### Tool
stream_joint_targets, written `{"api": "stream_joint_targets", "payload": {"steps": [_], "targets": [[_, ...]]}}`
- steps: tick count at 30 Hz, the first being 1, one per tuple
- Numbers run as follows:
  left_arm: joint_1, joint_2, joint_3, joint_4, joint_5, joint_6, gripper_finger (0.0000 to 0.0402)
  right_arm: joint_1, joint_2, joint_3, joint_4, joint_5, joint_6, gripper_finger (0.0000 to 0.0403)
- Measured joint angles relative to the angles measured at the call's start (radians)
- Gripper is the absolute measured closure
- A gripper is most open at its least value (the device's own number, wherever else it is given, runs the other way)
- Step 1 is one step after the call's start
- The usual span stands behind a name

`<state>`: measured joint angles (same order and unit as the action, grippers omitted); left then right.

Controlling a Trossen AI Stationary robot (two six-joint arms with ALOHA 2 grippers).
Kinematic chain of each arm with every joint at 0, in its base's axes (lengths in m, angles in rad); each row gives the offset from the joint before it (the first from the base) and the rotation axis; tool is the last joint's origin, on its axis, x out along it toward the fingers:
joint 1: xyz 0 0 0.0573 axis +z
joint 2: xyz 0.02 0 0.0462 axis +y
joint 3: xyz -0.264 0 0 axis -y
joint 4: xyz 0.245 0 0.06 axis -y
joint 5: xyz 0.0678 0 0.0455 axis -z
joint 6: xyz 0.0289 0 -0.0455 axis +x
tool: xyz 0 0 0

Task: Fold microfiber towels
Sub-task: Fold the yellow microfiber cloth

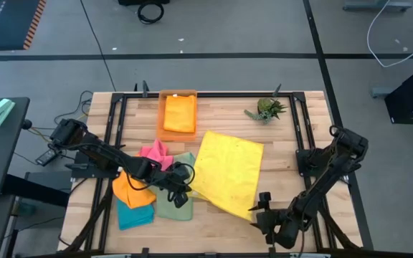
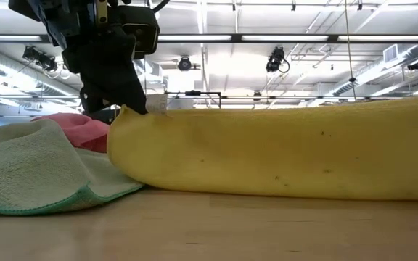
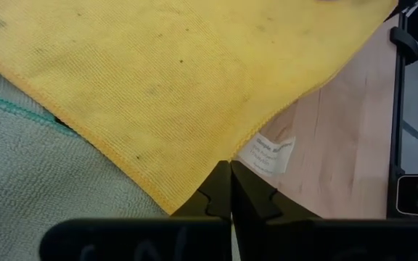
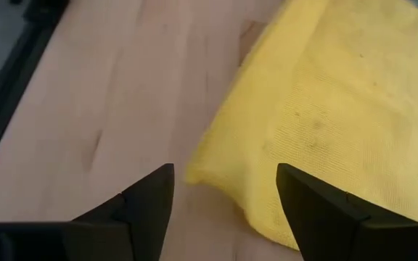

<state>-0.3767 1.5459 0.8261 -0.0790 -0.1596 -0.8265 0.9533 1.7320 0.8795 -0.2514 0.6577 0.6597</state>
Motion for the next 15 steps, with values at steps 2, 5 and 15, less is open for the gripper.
{"api": "stream_joint_targets", "payload": {"steps": [2,5,15], "targets": [[0.001,0.000,0.000,-0.001,0.000,0.000,0.0394,-0.012,0.003,0.000,0.003,-0.001,0.020,0.0166],[0.001,0.000,0.000,-0.002,0.006,0.000,0.0398,-0.020,0.002,0.000,0.028,0.000,0.021,0.0196],[0.017,0.000,0.000,-0.004,0.030,0.002,0.0396,-0.024,-0.002,0.025,0.059,-0.026,0.081,0.0391]]}}
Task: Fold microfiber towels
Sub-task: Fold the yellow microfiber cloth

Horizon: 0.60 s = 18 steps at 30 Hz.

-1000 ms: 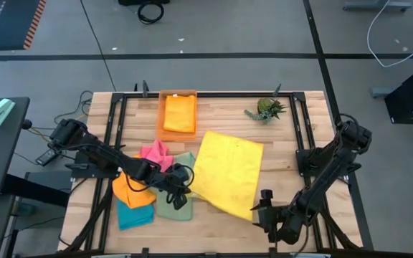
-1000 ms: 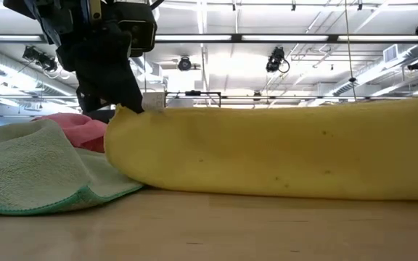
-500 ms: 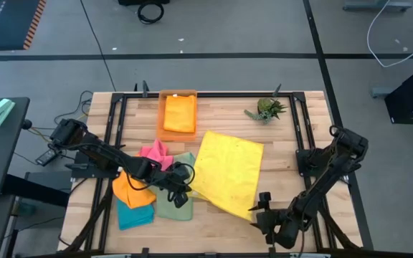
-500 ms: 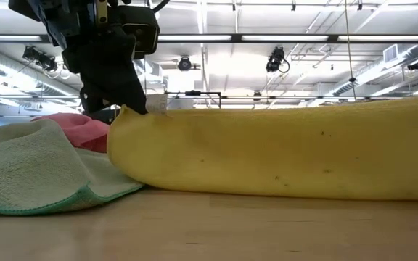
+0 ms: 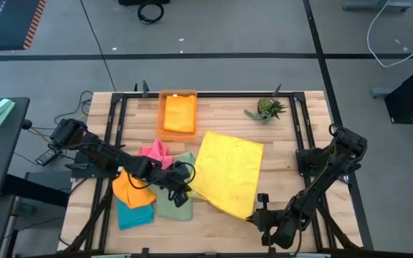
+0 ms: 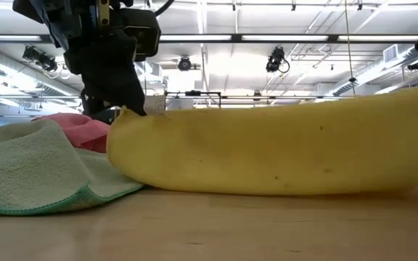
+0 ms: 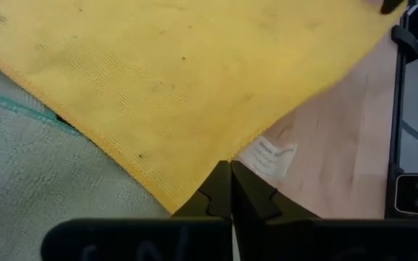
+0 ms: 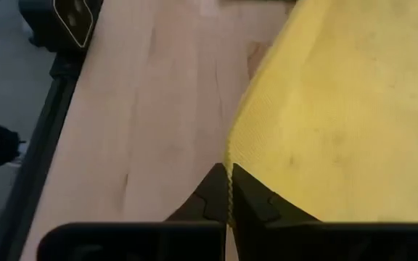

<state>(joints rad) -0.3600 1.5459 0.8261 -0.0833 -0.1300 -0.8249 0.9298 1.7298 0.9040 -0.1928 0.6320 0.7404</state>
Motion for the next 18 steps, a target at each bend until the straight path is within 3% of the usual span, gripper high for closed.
{"api": "stream_joint_targets", "payload": {"steps": [5,12,18], "targets": [[0.021,0.001,0.040,0.030,0.073,0.025,0.0395,-0.001,-0.093,0.001,-0.146,-0.067,0.133,0.0397],[0.050,0.001,0.217,-0.006,0.076,0.146,0.0396,0.022,-0.404,0.001,-0.472,-0.130,0.281,0.0398],[0.054,0.001,0.298,-0.041,0.070,0.145,0.0396,0.074,-0.563,0.001,-0.539,-0.251,0.409,0.0400]]}}
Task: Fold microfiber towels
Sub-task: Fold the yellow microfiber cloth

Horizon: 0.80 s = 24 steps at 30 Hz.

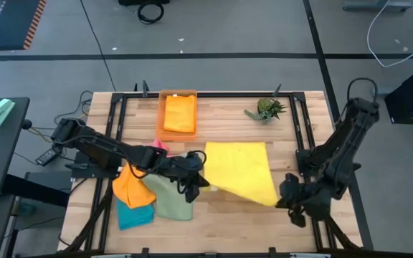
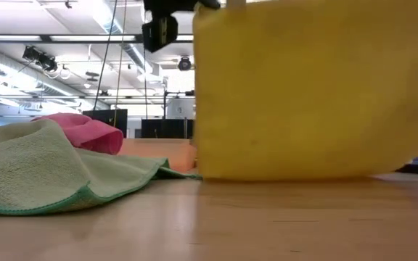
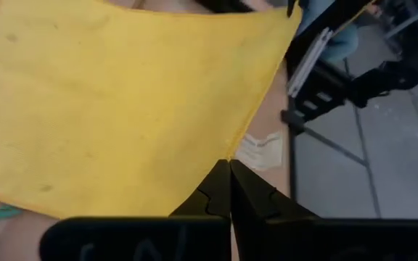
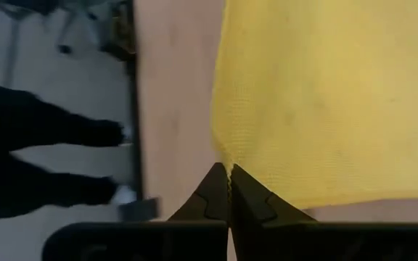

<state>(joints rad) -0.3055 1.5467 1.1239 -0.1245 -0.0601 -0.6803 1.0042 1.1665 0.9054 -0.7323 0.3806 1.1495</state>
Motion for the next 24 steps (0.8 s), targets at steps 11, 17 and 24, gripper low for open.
{"api": "stream_joint_targets", "payload": {"steps": [11,17,24], "targets": [[-0.164,0.162,0.013,0.204,-0.017,-0.261,0.0398,0.143,0.157,0.000,0.209,-0.018,0.171,0.0400],[-0.060,0.263,0.068,0.193,-0.062,-0.159,0.0397,0.095,0.147,-0.012,-0.134,0.008,0.363,0.0400],[0.115,0.330,0.075,0.116,-0.010,0.012,0.0397,-0.031,0.110,-0.151,-0.205,-0.021,0.448,0.0400]]}}
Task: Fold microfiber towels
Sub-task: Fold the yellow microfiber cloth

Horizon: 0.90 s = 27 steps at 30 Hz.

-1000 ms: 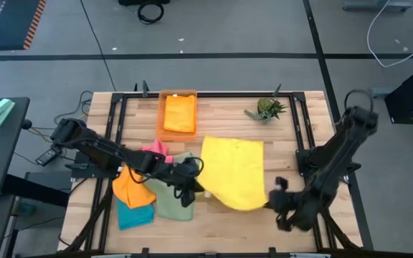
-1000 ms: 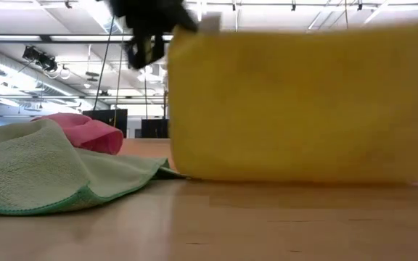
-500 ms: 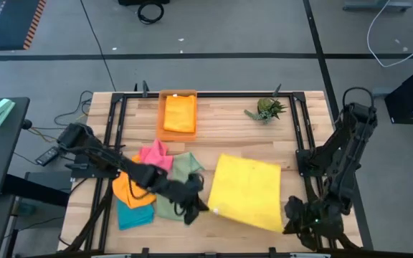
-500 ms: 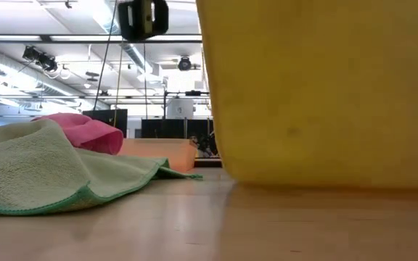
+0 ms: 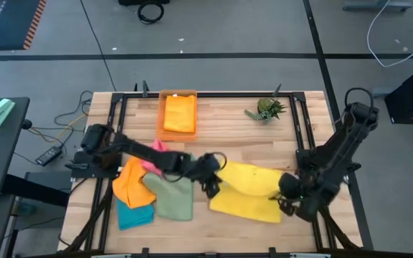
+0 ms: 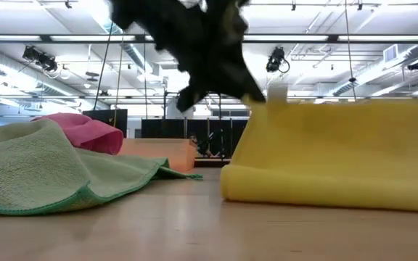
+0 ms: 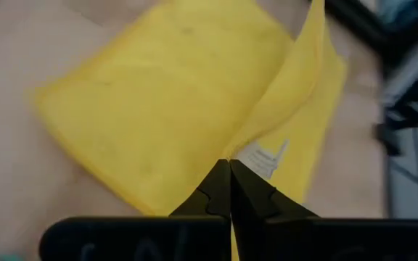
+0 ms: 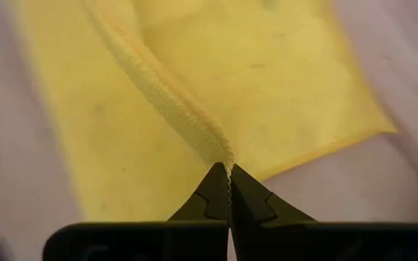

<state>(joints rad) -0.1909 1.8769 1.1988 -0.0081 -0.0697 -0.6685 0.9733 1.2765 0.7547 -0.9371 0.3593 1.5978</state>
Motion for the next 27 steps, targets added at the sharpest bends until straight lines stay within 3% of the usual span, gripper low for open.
{"api": "stream_joint_targets", "payload": {"steps": [9,20,27], "targets": [[0.115,0.037,0.000,-0.001,0.069,0.117,0.0398,-0.161,-0.004,-0.112,0.022,-0.035,-0.020,0.0400],[0.183,0.037,0.000,0.013,0.093,0.210,0.0397,-0.211,-0.004,-0.118,-0.033,-0.073,0.027,0.0400],[0.208,0.037,0.000,0.041,0.076,0.306,0.0368,-0.260,-0.004,-0.118,-0.052,-0.073,0.030,0.0400]]}}
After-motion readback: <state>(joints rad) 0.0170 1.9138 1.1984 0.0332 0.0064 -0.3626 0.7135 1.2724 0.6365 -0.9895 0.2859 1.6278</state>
